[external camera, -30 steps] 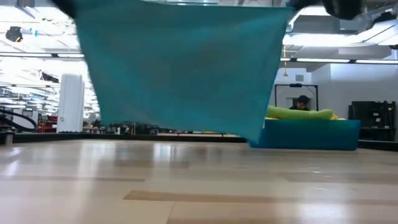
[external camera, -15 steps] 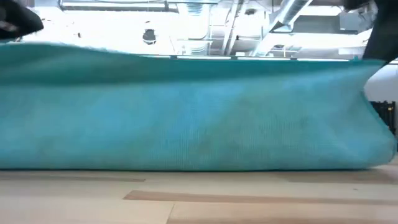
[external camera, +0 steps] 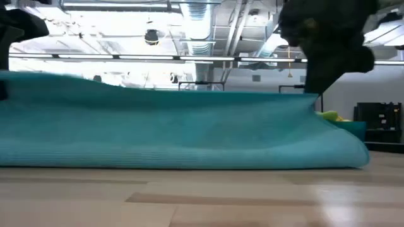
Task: Fold microfiber towels
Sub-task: Fold the blue microfiber cloth
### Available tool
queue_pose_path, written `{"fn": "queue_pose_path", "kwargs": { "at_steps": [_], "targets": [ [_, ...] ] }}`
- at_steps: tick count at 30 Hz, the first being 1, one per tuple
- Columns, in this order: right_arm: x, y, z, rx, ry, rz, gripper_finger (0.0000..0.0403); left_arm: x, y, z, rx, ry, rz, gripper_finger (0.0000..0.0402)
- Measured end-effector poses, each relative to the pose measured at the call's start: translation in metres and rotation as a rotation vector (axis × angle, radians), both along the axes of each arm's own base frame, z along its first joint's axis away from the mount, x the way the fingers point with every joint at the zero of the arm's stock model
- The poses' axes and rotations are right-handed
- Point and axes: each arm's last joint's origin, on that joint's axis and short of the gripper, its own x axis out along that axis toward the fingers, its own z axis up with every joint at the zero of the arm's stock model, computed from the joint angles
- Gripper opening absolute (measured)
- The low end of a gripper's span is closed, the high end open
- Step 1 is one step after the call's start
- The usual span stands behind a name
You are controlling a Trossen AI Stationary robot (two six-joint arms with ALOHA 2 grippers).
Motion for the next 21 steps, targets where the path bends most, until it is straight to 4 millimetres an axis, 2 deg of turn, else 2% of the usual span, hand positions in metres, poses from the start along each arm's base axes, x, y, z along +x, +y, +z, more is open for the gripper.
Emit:
{"fn": "queue_pose_path", "kwargs": {
  "at_steps": [6, 18, 21],
  "targets": [
    [0.007, -0.020, 0.000, 0.013, 0.027, 0.011, 0.0010, 0.007, 0.008, -0.004, 0.019, -0.002, 0.025, 0.0000],
    [0.012, -0.025, -0.006, 0.019, 0.042, 0.009, 0.0025, 0.023, 0.026, -0.003, 0.054, -0.041, 0.101, 0.0000],
    [0.018, -0.025, -0.017, 0.015, 0.070, 0.005, 0.0038, 0.023, 0.026, -0.003, 0.049, -0.040, 0.103, 0.0000]
  ]
}}
